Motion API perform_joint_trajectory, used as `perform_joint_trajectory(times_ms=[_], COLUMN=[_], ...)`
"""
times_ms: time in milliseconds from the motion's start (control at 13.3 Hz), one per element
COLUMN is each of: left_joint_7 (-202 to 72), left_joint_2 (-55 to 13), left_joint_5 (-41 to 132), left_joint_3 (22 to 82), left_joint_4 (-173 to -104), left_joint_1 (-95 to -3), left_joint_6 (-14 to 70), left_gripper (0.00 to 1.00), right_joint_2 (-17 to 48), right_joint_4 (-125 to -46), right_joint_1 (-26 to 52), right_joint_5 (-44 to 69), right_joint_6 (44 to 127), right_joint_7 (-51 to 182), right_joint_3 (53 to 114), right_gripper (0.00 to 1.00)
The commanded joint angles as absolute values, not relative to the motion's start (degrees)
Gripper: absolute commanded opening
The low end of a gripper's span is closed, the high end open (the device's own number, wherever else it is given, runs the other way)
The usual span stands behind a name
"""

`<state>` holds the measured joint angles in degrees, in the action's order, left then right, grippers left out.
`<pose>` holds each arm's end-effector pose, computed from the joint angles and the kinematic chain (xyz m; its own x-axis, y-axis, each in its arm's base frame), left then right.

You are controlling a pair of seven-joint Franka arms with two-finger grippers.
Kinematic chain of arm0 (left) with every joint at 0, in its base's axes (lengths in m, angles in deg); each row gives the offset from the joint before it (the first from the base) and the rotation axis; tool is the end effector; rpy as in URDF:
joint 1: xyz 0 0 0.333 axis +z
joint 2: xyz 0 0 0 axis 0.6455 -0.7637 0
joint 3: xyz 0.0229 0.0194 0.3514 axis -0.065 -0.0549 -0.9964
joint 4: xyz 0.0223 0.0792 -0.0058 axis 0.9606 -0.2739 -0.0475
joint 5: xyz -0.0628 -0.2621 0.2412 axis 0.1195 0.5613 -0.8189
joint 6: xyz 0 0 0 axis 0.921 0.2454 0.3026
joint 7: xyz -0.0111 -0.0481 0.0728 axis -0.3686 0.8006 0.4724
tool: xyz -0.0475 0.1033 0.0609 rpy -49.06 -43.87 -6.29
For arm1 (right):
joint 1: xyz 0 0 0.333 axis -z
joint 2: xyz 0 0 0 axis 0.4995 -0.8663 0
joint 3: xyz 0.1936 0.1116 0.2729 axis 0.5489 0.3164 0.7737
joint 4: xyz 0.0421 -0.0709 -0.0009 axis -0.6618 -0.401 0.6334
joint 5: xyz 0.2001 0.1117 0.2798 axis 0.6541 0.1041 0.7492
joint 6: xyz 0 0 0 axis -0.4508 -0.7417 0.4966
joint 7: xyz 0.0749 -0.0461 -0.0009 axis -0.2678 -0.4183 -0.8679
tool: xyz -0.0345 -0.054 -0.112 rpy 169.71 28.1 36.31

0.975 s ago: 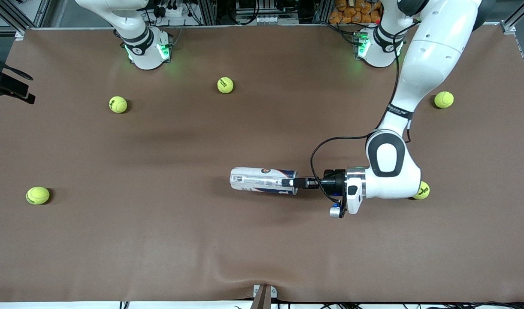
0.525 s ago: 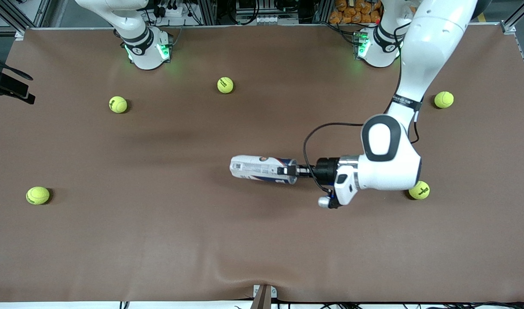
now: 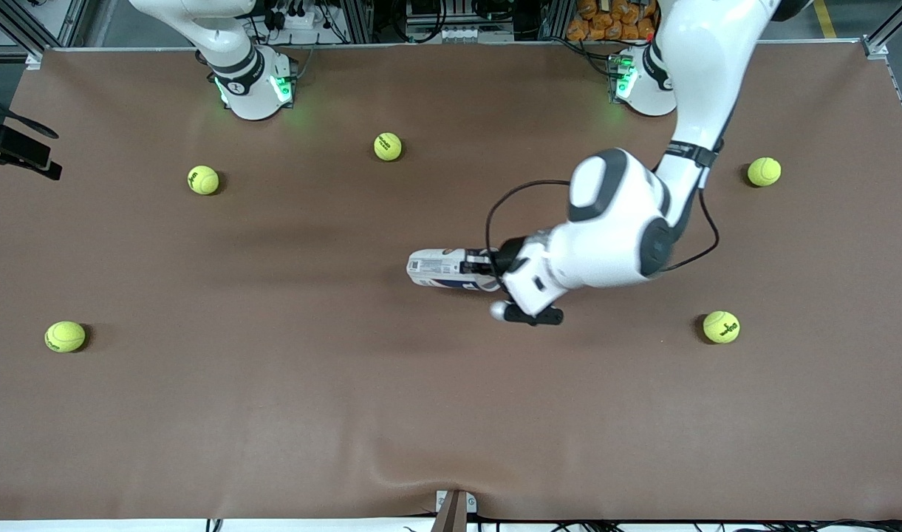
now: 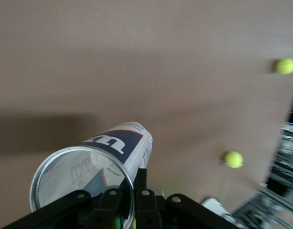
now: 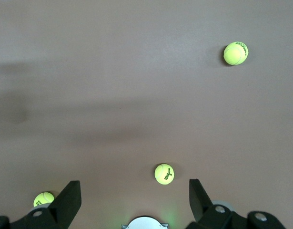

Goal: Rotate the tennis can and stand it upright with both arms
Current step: 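Rotate the can upright with the left gripper and set it down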

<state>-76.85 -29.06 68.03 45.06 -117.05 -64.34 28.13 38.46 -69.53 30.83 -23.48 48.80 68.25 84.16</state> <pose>0.5894 -0.4235 0.4236 0.9821 -0.0705 -0.1748 0.0374 -0.8363 0.5471 0.5021 -0.0476 0.6659 0.9935 -0.0596 -0.0969 -0.0617 -0.9979 -0.0191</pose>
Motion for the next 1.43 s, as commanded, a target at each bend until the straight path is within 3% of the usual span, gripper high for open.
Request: perform_joint_trajectory(times_ms=[0,525,1125,1200,1275,1350], left_joint_7=[-81.26,-90.93,-95.68,-95.68,-95.86,-96.21], left_joint_2=[-27.73,-27.55,-31.23,-32.03,-32.82,-33.35], left_joint_5=[59.01,36.42,28.14,28.14,28.22,28.23], left_joint_3=[44.61,44.08,44.17,44.26,44.26,44.35], left_joint_4=[-116.15,-115.71,-115.62,-115.62,-115.62,-115.62], left_joint_1=[-67.18,-76.14,-80.55,-80.55,-80.64,-80.64], left_joint_6=[28.22,28.31,30.06,31.28,32.51,33.66], left_gripper=[0.00,0.00,0.00,0.06,0.21,0.78], right_joint_2=[38.61,38.61,38.61,38.61,38.61,38.61], right_joint_4=[-69.29,-69.29,-69.29,-69.29,-69.29,-69.29], right_joint_1=[31.37,31.46,31.81,31.90,31.90,31.81], right_joint_5=[-23.39,-23.48,-23.57,-23.57,-23.31,-23.22], right_joint_6=[48.91,49.00,49.00,49.00,48.91,48.91], right_joint_7=[69.21,69.21,69.21,69.21,69.21,69.21], right_joint_3=[84.81,84.81,84.81,84.81,84.81,84.81], right_gripper=[1.00,1.00,1.00,1.00,1.00,1.00])
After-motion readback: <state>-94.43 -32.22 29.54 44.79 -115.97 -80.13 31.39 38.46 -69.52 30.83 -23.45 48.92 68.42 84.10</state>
